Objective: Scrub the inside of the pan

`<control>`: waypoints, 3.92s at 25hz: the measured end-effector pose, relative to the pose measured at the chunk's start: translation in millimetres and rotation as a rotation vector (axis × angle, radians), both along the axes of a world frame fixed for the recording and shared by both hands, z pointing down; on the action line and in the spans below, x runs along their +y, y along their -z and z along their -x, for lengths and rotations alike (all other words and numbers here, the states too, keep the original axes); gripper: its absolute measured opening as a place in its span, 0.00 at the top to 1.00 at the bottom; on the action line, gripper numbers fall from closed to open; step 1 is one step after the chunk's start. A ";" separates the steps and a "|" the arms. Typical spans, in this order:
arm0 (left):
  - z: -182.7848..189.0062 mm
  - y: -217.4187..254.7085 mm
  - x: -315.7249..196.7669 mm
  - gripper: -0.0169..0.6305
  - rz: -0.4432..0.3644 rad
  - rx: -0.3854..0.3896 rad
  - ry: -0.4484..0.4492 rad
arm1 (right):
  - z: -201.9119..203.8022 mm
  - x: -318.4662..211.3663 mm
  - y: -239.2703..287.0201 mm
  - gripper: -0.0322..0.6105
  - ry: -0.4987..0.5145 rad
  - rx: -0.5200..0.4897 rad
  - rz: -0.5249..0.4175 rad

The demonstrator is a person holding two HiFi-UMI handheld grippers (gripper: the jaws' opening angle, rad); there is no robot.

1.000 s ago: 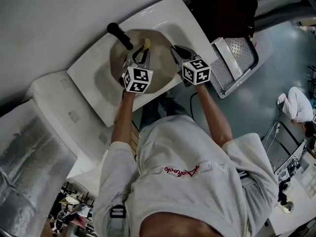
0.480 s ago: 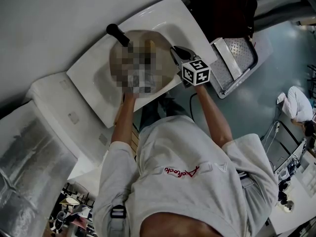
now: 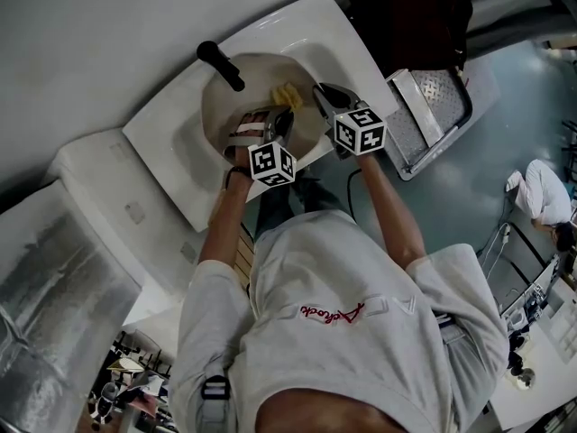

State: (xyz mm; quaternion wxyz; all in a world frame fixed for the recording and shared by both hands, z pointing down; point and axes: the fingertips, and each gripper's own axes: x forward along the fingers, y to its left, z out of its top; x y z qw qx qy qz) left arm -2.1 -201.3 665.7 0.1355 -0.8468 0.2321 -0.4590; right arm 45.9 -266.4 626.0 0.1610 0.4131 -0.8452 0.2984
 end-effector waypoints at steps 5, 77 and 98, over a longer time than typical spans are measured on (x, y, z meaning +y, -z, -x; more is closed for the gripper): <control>-10.4 -4.5 21.8 0.88 0.041 -0.003 -0.046 | -0.4 -0.6 -0.8 0.89 -0.001 0.001 0.003; 25.7 -19.2 58.3 0.90 0.234 -0.118 -0.011 | 0.8 -1.5 -1.7 0.89 -0.009 0.003 0.014; 50.5 0.8 36.7 0.90 0.191 -0.110 0.056 | 1.1 -1.7 -3.2 0.89 -0.025 -0.003 0.017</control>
